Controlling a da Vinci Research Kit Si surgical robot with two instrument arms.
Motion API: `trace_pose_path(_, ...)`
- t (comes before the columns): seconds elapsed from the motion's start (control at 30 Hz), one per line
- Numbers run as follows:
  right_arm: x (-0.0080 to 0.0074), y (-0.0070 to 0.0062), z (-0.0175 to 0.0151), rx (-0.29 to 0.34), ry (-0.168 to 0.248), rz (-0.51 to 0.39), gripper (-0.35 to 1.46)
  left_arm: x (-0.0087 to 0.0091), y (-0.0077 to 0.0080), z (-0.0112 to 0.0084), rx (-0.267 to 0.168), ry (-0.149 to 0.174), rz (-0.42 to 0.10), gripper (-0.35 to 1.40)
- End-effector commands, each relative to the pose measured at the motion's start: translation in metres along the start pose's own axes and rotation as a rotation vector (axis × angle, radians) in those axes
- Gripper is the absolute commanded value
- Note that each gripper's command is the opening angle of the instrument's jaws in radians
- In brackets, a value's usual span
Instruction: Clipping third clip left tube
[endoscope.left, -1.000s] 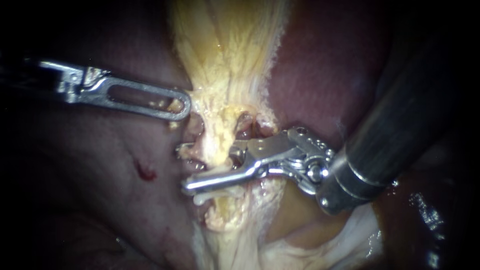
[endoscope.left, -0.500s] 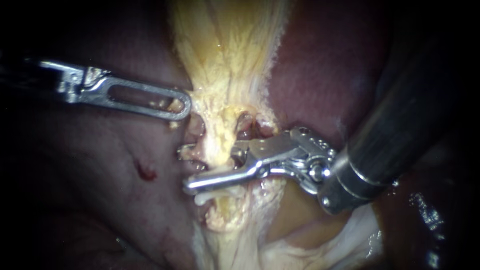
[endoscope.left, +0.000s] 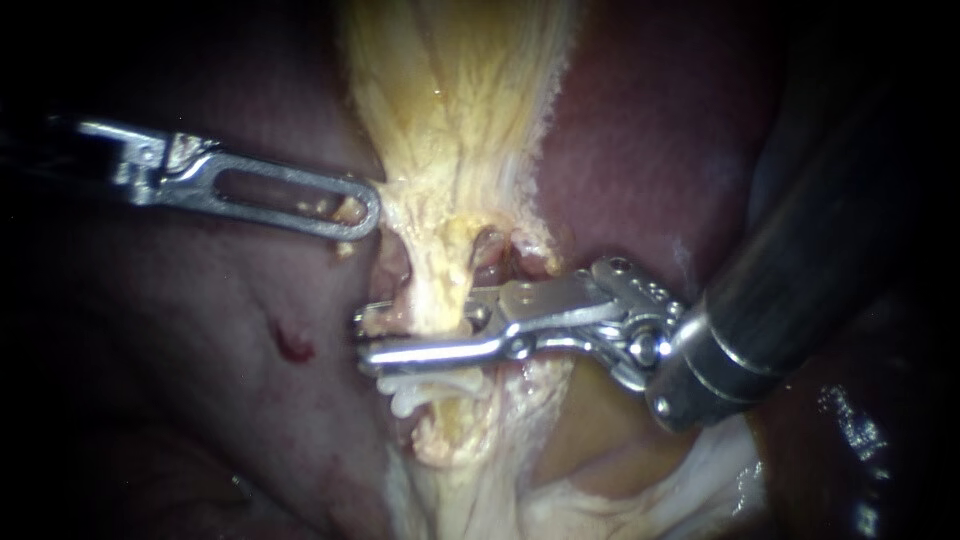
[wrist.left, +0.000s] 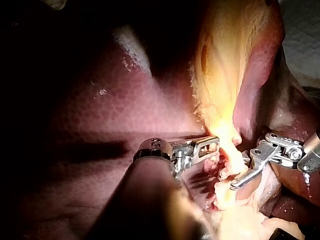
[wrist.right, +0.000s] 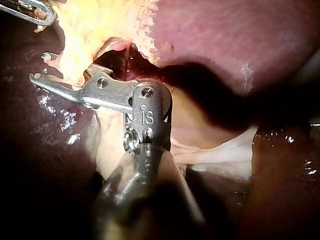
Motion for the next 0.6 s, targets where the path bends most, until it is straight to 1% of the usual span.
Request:
trace_pose_path(0.03,0.0,0.0,0.0,0.001,0.0,0.0,-0.02,0.0,0.0,0.0,0.0,0.0,0.0,-0.35)
trace_pose_path(0.27,0.0,0.0,-0.0001,0.0,0.0,0.001,-0.15,0.0,0.0001,-0.0001,0.0,0.001,0.0,-0.35)
trace_pose_path(0.3,0.0,-0.0001,-0.0001,-0.012,0.004,0.002,-0.2,0.0,0.0001,-0.0001,0.0,0.001,0.0,-0.35)
trace_pose_path(0.37,0.0,-0.0001,-0.0002,-0.009,0.002,0.002,-0.33,0.0,0.0002,-0.0001,0.0,0.001,0.0,-0.35)
trace_pose_path(0.4,-0.0001,-0.0001,-0.0003,-0.006,0.001,0.002,-0.35,0.0,0.0002,-0.0001,0.0,0.001,0.0,-0.35)
trace_pose_path(0.43,-0.0002,-0.0001,-0.0003,0.014,-0.008,0.0,-0.35,0.0,0.0002,0.0,0.0,0.001,0.0,-0.35)
trace_pose_path(0.5,-0.0004,-0.0001,-0.0003,0.081,-0.036,-0.009,-0.35,0.0,0.0002,0.0,0.0,0.001,0.0,-0.35)
trace_pose_path(0.53,-0.0004,-0.0001,-0.0003,0.076,-0.061,-0.019,-0.35,0.0,0.0003,0.0,0.0,0.001,0.0,-0.35)
trace_pose_path(0.6,-0.0004,0.0,-0.0002,0.071,-0.087,-0.032,-0.35,0.0,0.0003,0.0,0.0,0.001,0.0,-0.35)
